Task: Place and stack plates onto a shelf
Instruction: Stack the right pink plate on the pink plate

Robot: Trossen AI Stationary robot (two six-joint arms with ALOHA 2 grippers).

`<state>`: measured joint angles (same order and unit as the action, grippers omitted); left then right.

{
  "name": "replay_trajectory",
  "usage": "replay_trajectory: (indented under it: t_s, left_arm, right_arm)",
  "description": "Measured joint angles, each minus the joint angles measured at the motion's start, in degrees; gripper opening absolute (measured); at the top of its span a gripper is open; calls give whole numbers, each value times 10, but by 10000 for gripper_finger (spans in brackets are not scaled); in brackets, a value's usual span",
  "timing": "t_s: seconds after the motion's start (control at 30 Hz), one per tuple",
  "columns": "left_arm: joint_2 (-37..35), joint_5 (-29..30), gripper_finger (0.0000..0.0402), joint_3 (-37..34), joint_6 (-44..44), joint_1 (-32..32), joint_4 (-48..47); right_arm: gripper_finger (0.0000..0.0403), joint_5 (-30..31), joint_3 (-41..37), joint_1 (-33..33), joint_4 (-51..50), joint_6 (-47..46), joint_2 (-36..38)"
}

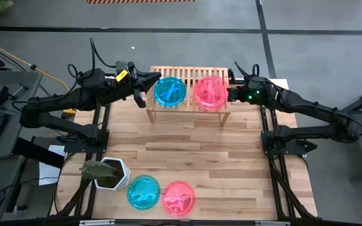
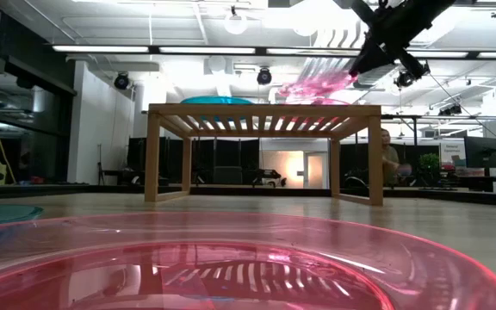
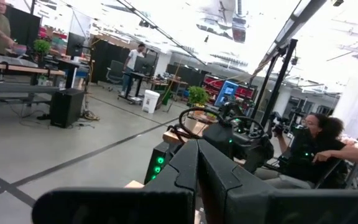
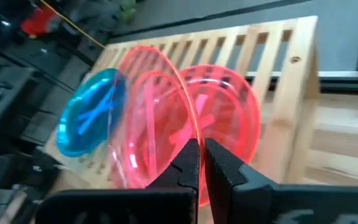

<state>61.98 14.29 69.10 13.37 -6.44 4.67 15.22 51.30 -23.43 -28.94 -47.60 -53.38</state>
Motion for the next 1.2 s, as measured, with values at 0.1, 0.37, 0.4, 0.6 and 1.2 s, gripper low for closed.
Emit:
replay_trajectory:
  t_s: [0.1,0.37,0.4,0.6,1.2]
  left_arm:
    - [0,0,0,0,0,0,0]
    - [0,0,0,0,0,0,0]
    - [0,0,0,0,0,0,0]
    - [0,1,0,0,0,0,0]
    - [0,6,0,0,-5,0,-5]
  right_arm:
    - [0,3,3,-9,-13,0,-10]
    - [0,11,3,-25,5,-17,-47]
    - [0,11,3,-25,5,-20,-52]
    - [1,32,3,-25,30,-9,-67]
    - [190,-75,50,-49,78,131,-38]
